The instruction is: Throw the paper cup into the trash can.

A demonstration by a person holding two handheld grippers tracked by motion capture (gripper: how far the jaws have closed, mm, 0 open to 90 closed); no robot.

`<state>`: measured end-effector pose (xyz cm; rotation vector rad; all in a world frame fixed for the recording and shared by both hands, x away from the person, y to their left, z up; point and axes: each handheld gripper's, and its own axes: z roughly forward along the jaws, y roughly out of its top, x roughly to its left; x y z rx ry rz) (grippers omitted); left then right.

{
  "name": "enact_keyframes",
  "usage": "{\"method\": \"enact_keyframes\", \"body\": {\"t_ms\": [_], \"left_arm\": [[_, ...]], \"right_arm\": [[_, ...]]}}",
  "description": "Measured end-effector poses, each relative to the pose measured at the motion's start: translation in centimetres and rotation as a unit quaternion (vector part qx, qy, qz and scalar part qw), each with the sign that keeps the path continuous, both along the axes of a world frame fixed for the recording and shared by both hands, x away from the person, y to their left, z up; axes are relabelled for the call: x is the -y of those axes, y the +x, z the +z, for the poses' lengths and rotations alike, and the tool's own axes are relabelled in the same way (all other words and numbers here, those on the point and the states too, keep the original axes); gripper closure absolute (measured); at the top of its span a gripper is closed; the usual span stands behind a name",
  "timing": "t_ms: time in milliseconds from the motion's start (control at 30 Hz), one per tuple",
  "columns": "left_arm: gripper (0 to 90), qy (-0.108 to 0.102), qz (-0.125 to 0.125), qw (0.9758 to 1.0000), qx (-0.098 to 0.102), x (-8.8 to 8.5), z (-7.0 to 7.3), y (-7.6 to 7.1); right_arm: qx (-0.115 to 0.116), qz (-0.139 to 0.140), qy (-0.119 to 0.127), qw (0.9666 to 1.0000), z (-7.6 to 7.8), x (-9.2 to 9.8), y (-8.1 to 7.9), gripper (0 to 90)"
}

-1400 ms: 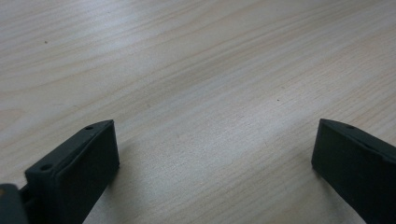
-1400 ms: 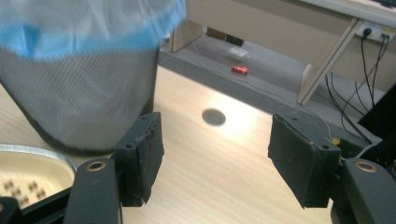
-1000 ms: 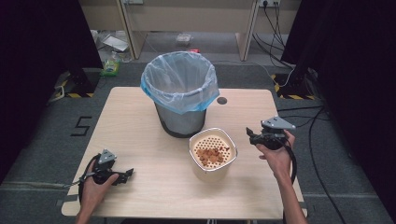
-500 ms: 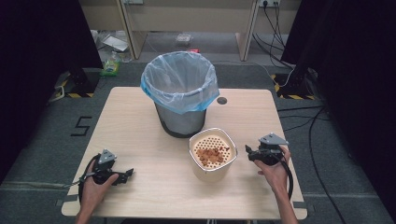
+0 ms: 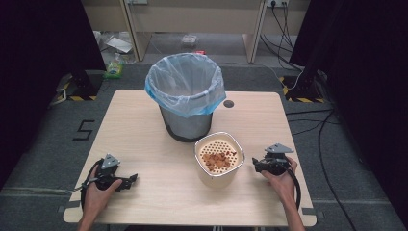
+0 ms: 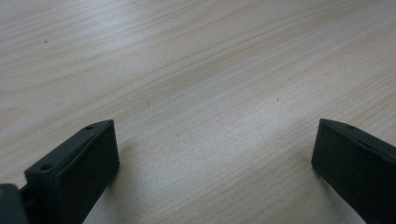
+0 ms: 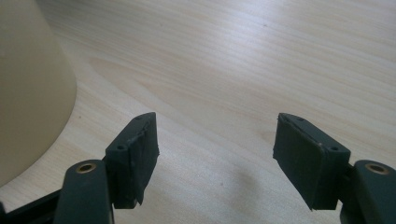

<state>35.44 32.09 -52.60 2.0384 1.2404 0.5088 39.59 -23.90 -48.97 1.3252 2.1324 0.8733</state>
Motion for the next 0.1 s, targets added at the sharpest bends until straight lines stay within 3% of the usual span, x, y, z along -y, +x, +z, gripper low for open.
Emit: {"method": "enact_keyframes", "body": {"t_ms": [100], "left_arm": [[0.0,0.000,0.000,1.0000,0.000,0.00,0.00,0.00]], "right_arm": [[-0.003,0.004,-0.003,1.0000,-0.11,-0.07,0.06,30.7]]}}
